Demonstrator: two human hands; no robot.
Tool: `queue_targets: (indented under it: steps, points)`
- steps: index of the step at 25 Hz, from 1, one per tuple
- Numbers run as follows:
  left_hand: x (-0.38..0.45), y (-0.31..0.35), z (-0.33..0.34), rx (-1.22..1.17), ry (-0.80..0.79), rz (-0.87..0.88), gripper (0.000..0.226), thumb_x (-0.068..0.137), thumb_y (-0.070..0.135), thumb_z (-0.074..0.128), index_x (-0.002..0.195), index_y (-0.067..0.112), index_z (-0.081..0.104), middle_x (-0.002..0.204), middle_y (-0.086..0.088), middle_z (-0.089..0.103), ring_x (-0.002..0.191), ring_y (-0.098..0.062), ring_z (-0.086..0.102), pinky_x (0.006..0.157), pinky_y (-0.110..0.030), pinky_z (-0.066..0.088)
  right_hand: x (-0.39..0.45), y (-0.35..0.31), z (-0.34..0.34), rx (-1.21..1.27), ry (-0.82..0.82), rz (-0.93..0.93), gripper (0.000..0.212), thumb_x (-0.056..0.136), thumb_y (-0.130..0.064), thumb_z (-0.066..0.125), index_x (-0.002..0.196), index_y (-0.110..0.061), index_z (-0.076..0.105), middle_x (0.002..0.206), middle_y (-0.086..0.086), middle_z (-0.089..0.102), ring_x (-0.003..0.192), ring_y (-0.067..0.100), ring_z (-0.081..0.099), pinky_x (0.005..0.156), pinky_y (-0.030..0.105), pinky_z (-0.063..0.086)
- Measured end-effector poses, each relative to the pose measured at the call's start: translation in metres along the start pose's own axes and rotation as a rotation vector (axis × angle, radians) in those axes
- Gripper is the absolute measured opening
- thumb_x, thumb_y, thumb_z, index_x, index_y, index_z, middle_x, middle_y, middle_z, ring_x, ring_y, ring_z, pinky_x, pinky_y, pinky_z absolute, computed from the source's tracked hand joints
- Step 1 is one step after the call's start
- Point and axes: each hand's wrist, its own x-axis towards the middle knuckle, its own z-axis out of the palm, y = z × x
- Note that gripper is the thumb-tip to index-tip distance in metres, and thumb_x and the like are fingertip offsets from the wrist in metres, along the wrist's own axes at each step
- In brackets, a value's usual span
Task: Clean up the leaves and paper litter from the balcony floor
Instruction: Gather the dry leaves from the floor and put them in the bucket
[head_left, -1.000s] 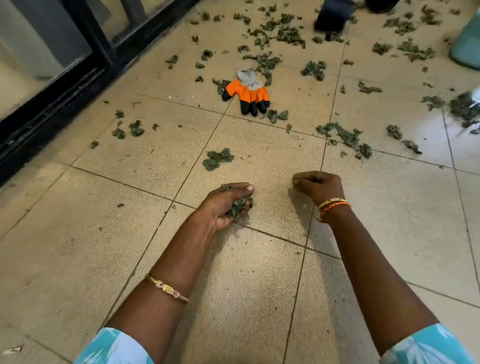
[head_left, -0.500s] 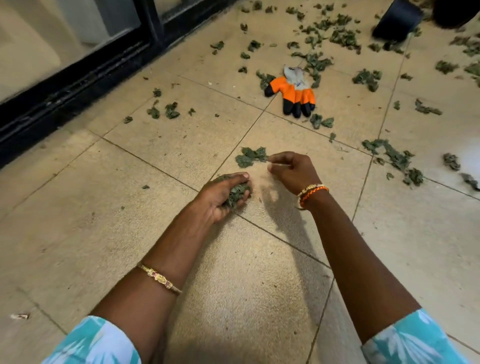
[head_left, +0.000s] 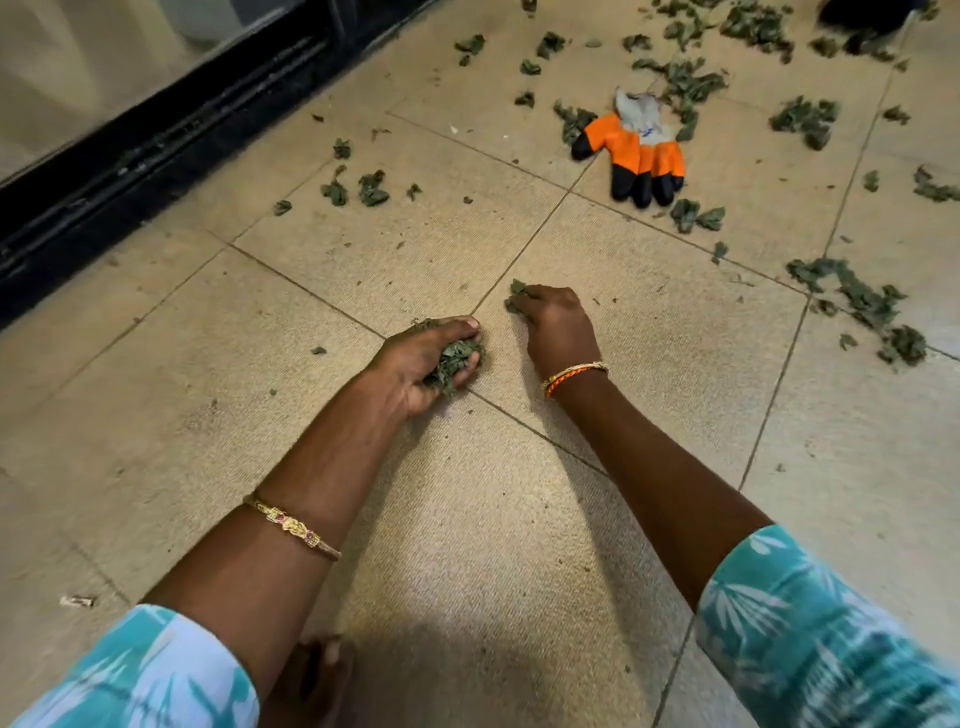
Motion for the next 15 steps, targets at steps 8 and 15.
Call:
queue_targets:
  steps: [8, 15]
  points:
    - [0.017, 0.026, 0.004, 0.101, -0.052, -0.001, 0.005, 0.089, 0.012, 0.065, 0.085, 0.011, 0.062, 0.074, -0.005, 0.064, 0.05, -0.011, 0.059, 0.045, -0.017, 0.05, 0.035, 0.002, -0.046, 0.751, -0.056, 0.509, 0.022, 0.079, 0.004, 0.068, 0.1, 0.002, 0.07, 0.088, 0.01, 0.071, 0.083, 0.018, 0.066, 0.085, 0.03, 0.055]
    - [0.023, 0.114, 0.012, 0.264, -0.03, 0.184, 0.017, 0.081, 0.021, 0.075, 0.09, 0.009, 0.066, 0.075, -0.006, 0.067, 0.057, -0.016, 0.063, 0.052, -0.022, 0.051, 0.108, -0.058, -0.073, 1.311, -0.372, 0.655, 0.019, 0.085, 0.014, 0.052, 0.083, -0.002, 0.062, 0.062, 0.001, 0.07, 0.06, 0.009, 0.068, 0.061, 0.019, 0.056]
